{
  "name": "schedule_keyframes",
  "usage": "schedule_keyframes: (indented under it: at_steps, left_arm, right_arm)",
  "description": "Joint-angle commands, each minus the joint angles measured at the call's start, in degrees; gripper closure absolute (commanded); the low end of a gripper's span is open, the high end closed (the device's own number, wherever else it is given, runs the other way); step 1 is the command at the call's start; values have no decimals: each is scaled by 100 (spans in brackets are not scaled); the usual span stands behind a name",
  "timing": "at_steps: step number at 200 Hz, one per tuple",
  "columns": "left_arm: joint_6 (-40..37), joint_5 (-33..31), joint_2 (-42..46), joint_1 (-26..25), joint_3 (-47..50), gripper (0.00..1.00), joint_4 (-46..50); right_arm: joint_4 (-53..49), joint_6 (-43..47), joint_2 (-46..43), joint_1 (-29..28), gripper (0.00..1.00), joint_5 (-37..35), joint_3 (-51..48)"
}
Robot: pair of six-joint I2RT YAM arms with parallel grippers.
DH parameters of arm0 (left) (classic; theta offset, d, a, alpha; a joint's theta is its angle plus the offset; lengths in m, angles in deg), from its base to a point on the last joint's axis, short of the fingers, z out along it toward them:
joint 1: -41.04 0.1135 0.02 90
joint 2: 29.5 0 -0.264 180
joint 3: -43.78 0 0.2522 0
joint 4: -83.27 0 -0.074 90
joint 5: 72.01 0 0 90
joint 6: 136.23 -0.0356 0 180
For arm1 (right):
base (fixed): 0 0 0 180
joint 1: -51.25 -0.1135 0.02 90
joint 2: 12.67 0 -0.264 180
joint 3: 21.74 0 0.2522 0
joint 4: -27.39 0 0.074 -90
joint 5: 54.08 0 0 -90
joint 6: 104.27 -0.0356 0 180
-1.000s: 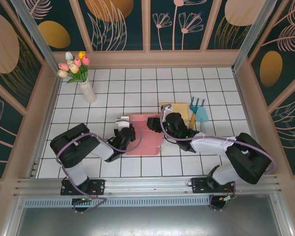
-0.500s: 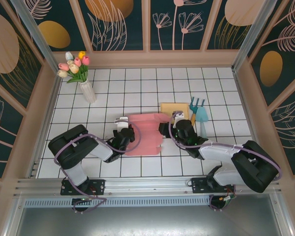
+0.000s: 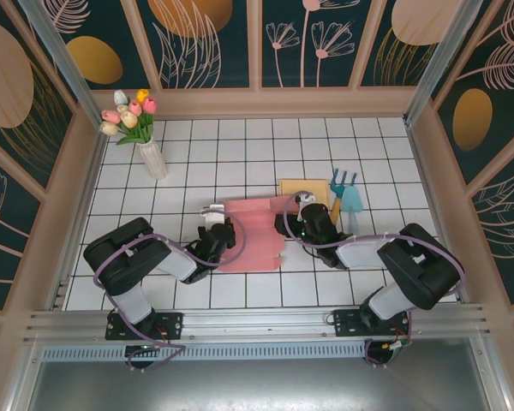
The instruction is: Fold the paper box
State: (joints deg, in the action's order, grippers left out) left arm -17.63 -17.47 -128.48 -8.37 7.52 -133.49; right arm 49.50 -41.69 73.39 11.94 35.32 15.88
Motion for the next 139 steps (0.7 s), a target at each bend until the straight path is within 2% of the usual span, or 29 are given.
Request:
schedule_keyframes:
  at_steps: [1,58,91,116,139]
  left_arm:
    - [49,185,-33,-69,19,100,240]
    - [49,171,-91,-74,-44,100,306]
    - [73,169,-60,-72,-46,100,312]
    - [44,7,44,-82,-46,100,561]
    - [-112,-264,350,-78,88,100,717]
  right_arm:
    - [353,-46,120,-12,50,254,204]
    - [301,132,-55,-281,58,757,365]
    - [-58,228,-49,-541,58,567,613]
    - [-731,554,-192,-608,58,260,790]
    - [-1890,1168,-824,-772,57,-189,957]
